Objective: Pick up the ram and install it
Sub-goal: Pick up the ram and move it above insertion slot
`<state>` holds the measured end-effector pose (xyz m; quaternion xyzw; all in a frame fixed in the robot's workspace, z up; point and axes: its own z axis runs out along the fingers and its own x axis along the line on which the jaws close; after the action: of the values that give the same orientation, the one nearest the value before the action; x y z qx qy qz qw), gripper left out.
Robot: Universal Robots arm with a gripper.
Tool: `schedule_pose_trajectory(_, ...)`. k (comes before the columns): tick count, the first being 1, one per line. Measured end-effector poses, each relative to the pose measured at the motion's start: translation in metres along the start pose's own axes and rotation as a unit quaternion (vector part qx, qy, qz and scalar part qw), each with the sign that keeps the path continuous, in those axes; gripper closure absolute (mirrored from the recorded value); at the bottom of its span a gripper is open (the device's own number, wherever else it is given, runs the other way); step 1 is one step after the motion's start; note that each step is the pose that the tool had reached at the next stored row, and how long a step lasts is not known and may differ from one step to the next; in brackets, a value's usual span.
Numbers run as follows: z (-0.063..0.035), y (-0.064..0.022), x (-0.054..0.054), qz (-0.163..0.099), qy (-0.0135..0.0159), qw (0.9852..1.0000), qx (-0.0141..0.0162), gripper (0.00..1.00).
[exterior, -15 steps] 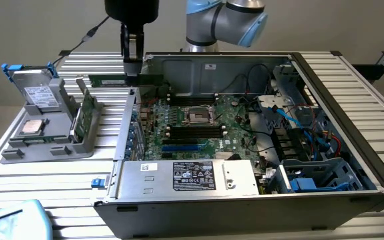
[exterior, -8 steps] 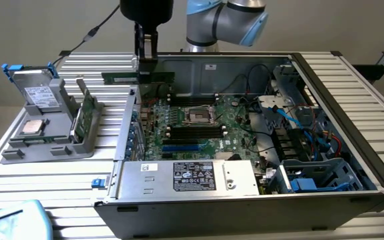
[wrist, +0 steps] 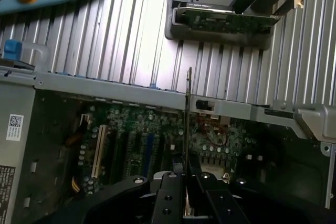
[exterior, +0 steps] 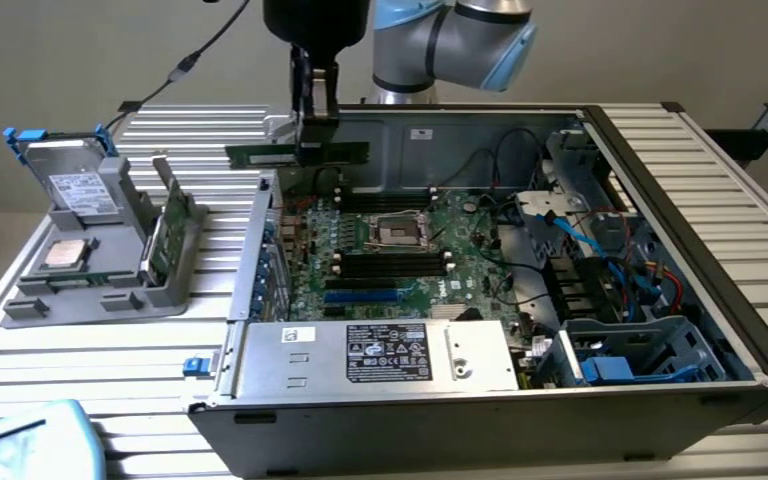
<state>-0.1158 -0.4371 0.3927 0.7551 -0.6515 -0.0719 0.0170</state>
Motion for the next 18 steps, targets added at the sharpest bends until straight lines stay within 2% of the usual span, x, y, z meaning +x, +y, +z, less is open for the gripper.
schedule_pose_trajectory(3, -0.0005, -0.0039, 0.001, 0.000, 0.0011, 1.0000, 0.0067, 0.86)
schedule_pose_trajectory(6, -0.0013, -0.0092, 0.001, -0.001, 0.0018, 0.9999, 0.0113, 0.86)
schedule_pose_trajectory(12, -0.0035, -0.0265, 0.004, -0.001, 0.0022, 0.9999, 0.0144, 0.86)
schedule_pose_trajectory(18, -0.0042, -0.0320, 0.005, 0.002, 0.0023, 0.9998, 0.0177, 0.86)
